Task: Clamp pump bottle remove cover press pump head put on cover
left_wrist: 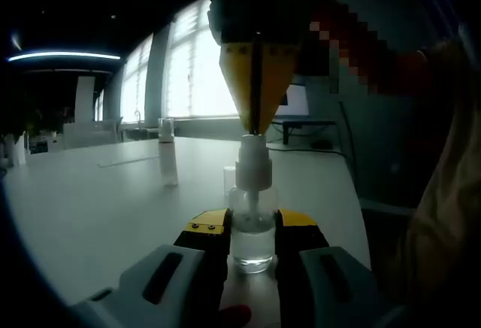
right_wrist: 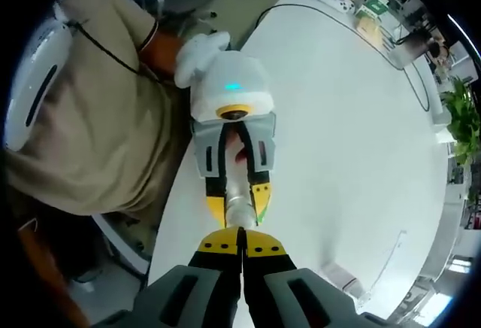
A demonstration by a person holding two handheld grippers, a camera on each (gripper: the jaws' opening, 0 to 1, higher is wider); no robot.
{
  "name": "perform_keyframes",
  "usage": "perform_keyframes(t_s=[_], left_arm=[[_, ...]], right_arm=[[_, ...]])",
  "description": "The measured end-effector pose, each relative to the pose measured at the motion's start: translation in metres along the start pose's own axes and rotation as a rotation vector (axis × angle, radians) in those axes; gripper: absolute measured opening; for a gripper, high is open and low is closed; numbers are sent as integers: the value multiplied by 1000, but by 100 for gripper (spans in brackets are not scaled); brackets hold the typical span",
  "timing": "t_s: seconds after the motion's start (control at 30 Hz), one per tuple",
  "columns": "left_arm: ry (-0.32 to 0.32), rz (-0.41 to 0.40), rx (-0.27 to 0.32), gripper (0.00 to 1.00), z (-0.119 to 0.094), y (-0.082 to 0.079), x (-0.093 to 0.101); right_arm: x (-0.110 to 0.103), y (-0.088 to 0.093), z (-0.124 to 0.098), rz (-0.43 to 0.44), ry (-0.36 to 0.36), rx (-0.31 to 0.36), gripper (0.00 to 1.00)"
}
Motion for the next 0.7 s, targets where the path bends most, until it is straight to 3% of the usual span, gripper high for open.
perform_keyframes(t_s=[0.7], left_arm=[[1,-4,0,14,0,0,-1]], right_arm=[[0,0,-1,-4,9,10,0]])
Point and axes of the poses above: the point that each gripper's makers call its tool centre point, and the gripper's own axes: z roughly forward along the fingers, x roughly to its right, y roughly out of its underside, the point moved 1 cm from there along -z, roughly backward along the fingers, and after that the axes turned 3 degrees about y, right-handed, at the moved point
